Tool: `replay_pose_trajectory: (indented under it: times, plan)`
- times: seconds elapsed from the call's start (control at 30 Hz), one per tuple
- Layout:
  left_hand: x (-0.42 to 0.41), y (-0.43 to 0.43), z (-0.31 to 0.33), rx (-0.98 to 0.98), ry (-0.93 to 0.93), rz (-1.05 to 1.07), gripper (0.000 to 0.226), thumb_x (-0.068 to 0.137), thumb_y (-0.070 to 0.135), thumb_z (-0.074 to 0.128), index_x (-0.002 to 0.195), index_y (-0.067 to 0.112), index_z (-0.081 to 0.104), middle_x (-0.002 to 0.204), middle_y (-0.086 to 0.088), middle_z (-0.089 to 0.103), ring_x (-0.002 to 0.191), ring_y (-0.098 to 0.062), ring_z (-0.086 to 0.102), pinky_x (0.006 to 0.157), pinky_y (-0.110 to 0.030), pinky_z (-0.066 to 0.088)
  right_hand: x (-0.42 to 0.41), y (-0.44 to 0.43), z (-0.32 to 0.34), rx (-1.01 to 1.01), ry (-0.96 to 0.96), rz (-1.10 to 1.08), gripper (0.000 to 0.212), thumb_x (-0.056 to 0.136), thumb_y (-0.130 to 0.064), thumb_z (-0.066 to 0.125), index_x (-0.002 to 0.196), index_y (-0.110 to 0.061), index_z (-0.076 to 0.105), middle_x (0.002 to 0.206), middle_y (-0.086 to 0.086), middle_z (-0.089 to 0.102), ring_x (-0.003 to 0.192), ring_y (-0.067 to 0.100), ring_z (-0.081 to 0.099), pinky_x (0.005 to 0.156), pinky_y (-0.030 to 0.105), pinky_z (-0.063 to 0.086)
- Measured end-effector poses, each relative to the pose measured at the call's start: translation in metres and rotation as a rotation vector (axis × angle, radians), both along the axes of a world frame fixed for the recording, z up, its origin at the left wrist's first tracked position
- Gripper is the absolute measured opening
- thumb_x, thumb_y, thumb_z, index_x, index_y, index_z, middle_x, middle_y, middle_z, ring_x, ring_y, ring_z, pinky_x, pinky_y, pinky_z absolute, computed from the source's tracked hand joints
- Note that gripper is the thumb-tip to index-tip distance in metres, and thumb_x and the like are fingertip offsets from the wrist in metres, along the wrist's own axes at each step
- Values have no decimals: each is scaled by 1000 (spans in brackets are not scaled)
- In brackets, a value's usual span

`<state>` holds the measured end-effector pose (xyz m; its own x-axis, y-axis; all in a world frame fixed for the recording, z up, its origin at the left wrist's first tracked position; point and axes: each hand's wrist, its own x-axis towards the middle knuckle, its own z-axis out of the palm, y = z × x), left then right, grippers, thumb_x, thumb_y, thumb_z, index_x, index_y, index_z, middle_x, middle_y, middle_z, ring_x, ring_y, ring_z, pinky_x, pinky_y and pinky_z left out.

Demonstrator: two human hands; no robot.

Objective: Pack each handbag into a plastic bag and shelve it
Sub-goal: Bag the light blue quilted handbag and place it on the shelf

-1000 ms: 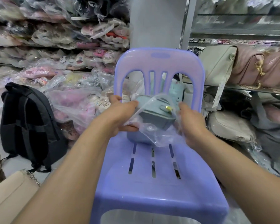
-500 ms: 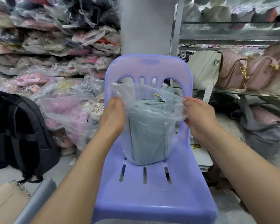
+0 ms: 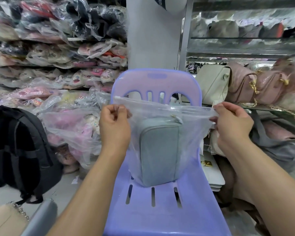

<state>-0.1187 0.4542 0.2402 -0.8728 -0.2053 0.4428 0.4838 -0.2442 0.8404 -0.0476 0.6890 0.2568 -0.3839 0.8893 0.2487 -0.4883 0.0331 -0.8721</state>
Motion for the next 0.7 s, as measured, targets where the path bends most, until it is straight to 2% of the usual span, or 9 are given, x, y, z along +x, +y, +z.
replay_pose_trajectory:
  times: [0.07, 0.17, 0.27, 0.33, 0.4, 0.5, 0.57, 0.63, 0.7]
  plan:
    - [0, 0, 3, 5, -1, -3, 12, 104, 18, 50, 94, 24, 51, 65, 13, 64, 64, -8, 56, 69, -28, 48, 2, 4, 0, 58, -3, -61, 16, 89, -16, 76, 104, -10, 73, 74, -2, 69, 43, 3, 57, 49, 17, 46]
    - [0, -3, 8, -38, 40, 14, 12, 106, 23, 46, 99, 29, 54, 60, 14, 61, 60, -5, 54, 62, -24, 47, 5, 5, -2, 91, 22, -114, 25, 87, -23, 81, 104, -7, 74, 74, -6, 71, 54, -4, 61, 64, 19, 54]
    - [1, -2, 11, -66, 67, 10, 17, 107, 25, 45, 95, 27, 56, 67, 11, 59, 61, -5, 53, 68, -33, 50, 6, 7, 0, 14, 75, -60, 26, 88, -22, 81, 105, -5, 73, 78, -4, 73, 60, -1, 64, 71, 22, 57]
    - [-1, 0, 11, -51, 41, 14, 18, 107, 26, 44, 93, 28, 55, 72, 12, 60, 63, -4, 55, 76, -41, 54, 4, 7, 4, -53, 99, -18, 21, 89, -24, 80, 101, -9, 72, 73, -5, 72, 56, 4, 63, 64, 25, 57]
    - [-3, 0, 12, -34, 23, 41, 16, 105, 31, 46, 92, 31, 55, 81, 14, 63, 74, -8, 61, 86, -46, 56, 1, 6, 6, -122, 141, 19, 20, 91, -25, 78, 99, -8, 71, 66, -5, 71, 53, 6, 62, 59, 22, 53]
    - [-5, -4, 15, -34, 1, 111, 14, 103, 32, 49, 94, 29, 59, 96, 8, 68, 88, -16, 65, 92, -47, 56, 0, -2, 6, -187, 211, 79, 17, 94, -20, 74, 102, -8, 66, 74, 2, 74, 66, 12, 72, 69, 25, 58]
    - [-6, -7, 15, -25, -17, 130, 14, 103, 28, 51, 92, 28, 59, 96, 5, 70, 83, -14, 65, 90, -45, 56, -1, -16, 5, -58, 137, 62, 12, 94, -17, 71, 103, -14, 64, 95, 4, 77, 76, 10, 75, 76, 26, 60]
    - [-6, -7, 14, -24, -35, 130, 16, 102, 25, 53, 89, 30, 60, 95, 5, 71, 82, -15, 66, 89, -45, 57, -2, -40, 5, 267, -43, -10, 12, 92, -18, 70, 103, -20, 65, 98, -8, 76, 79, 1, 71, 75, 19, 55]
    - [-4, -6, 14, -19, -34, 115, 16, 101, 24, 55, 88, 30, 62, 95, 5, 71, 86, -17, 67, 90, -47, 57, -5, -69, 7, 568, -121, 24, 10, 93, -20, 69, 102, -25, 68, 104, -8, 72, 95, 5, 68, 84, 22, 53]
